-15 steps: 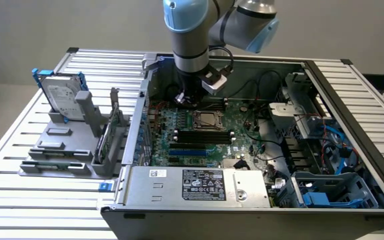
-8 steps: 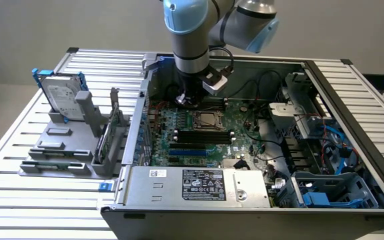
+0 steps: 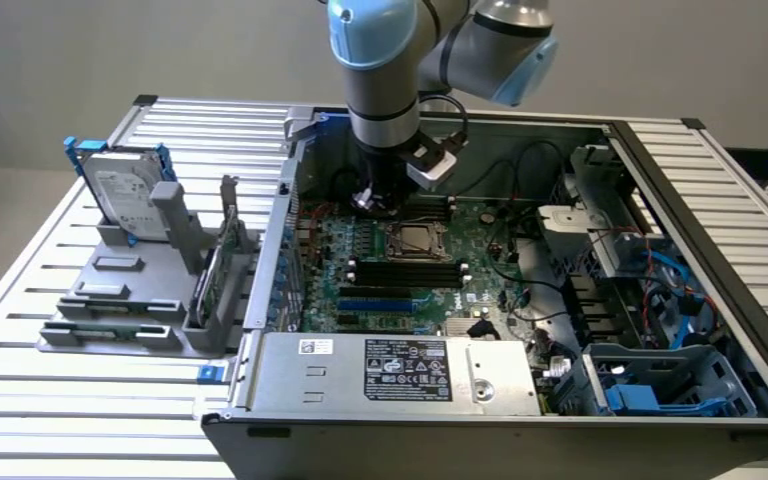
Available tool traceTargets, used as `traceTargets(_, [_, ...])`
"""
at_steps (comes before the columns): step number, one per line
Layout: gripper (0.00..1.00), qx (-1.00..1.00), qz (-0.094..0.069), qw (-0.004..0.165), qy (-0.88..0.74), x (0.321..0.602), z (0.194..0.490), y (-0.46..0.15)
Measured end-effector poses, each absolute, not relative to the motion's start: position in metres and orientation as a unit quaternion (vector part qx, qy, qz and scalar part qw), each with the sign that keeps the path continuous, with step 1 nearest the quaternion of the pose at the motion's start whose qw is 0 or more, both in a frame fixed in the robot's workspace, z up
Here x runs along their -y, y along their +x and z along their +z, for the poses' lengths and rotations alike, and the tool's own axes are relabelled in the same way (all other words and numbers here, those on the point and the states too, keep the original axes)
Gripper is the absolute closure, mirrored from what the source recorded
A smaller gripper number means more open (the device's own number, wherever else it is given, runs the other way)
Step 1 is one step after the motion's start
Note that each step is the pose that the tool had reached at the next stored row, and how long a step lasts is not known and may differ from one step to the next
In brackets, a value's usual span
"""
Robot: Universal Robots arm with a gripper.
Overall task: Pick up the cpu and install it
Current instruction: 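Install the first cpu locking lever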
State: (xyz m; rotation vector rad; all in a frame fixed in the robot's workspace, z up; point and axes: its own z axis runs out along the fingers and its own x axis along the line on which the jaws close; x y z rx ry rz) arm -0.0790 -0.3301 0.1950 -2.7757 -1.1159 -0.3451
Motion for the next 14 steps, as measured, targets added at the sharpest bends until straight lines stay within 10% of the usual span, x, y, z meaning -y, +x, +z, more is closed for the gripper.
traceTargets(14, [0.89,0.378,-0.115,0.06,-0.917,0.3277,0.1936,-0.0753])
